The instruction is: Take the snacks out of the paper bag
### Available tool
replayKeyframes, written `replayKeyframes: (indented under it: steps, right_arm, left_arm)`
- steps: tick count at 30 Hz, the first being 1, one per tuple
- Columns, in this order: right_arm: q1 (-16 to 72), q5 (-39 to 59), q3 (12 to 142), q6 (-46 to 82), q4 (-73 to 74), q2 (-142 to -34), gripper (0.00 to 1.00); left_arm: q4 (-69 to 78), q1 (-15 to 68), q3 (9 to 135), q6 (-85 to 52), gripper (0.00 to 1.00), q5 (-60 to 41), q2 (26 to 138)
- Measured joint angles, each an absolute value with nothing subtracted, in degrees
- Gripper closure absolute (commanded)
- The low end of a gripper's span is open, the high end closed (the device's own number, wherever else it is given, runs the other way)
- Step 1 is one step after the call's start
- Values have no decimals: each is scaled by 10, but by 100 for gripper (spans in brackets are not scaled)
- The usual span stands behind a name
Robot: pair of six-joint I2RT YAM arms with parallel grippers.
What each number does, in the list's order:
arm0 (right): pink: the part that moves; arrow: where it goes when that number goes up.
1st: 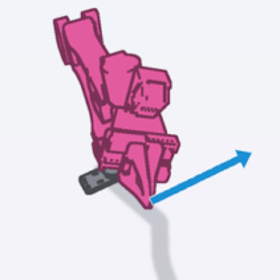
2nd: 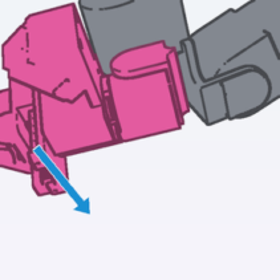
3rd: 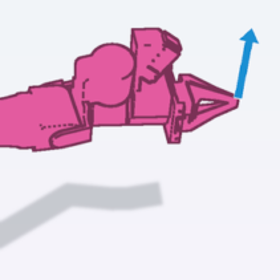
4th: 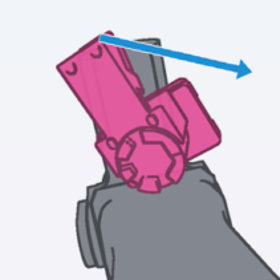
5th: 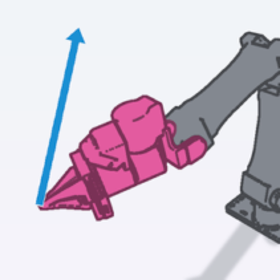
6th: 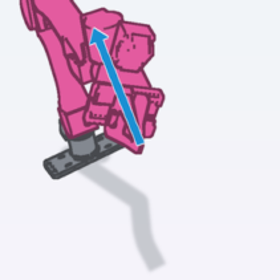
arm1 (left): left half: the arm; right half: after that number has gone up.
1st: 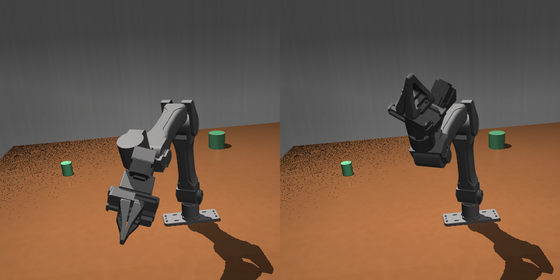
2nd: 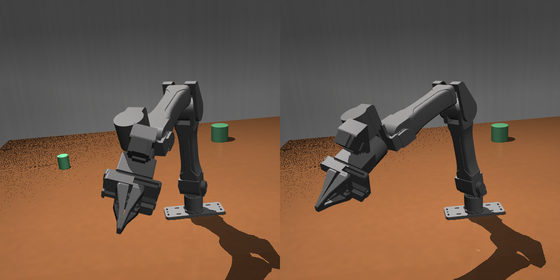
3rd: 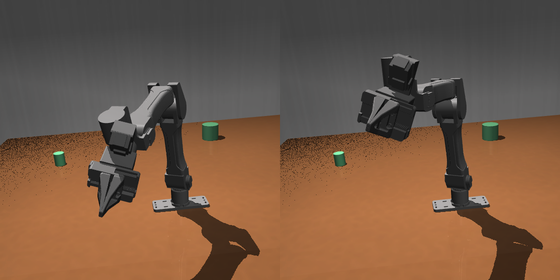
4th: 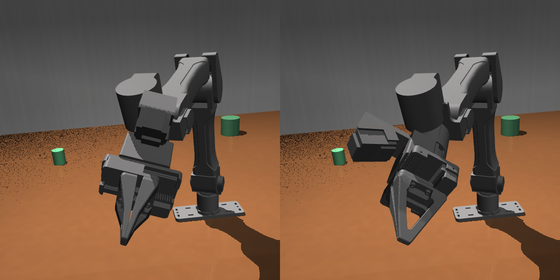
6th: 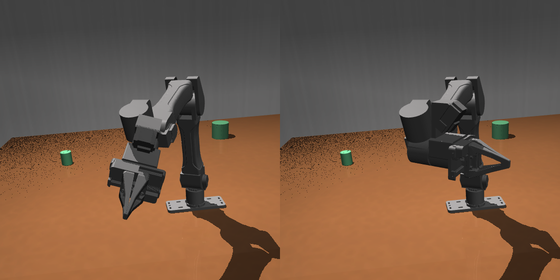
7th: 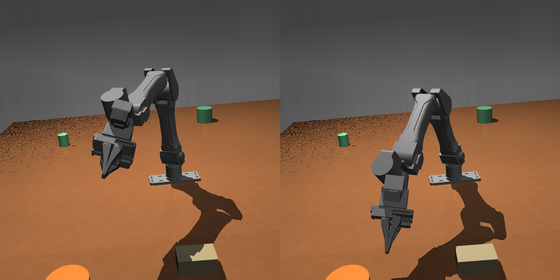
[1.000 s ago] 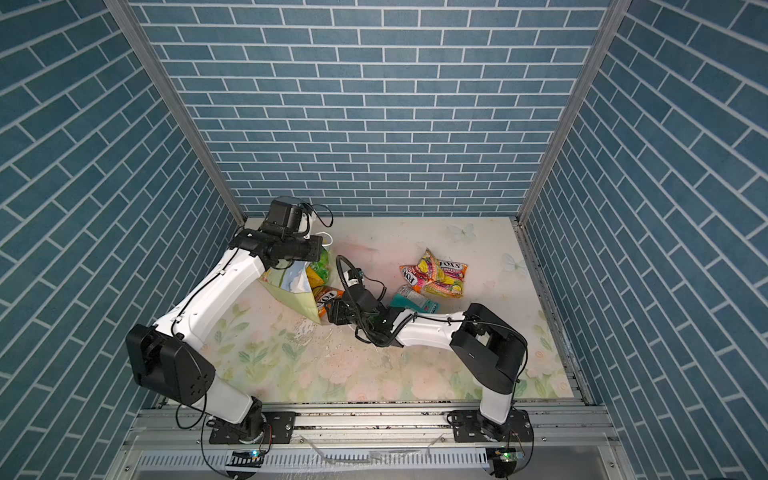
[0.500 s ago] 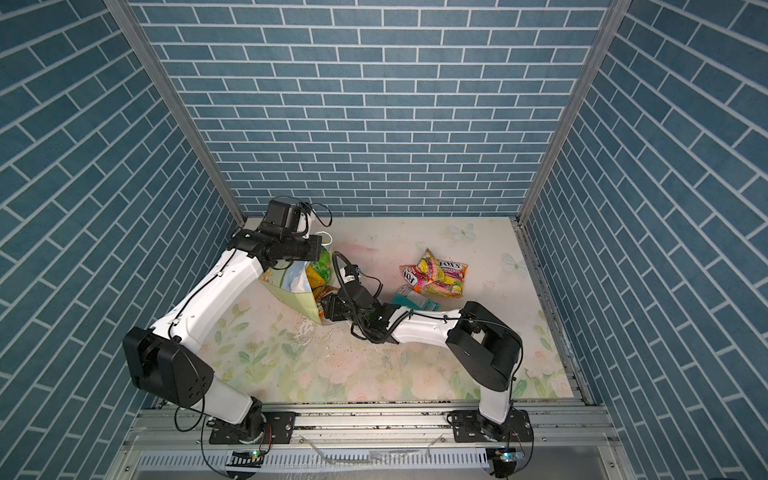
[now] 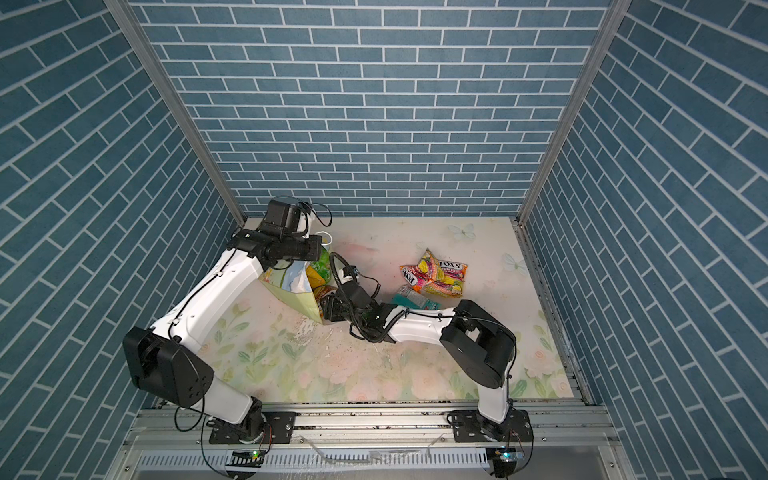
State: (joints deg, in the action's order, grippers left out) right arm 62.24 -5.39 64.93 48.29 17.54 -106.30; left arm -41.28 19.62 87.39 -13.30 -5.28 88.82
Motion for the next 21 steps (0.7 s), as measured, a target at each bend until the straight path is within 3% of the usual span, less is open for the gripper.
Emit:
replayKeyframes:
  steps: [11,21]
  right_arm:
    - [621,-59,659,492,176,-1090,37]
    - [616,-63,678,498,175,-1108,61]
  left_arm:
    - [-413,197,874,-133,100,-55,886]
    - [-412,200,873,-133,100,-55,886]
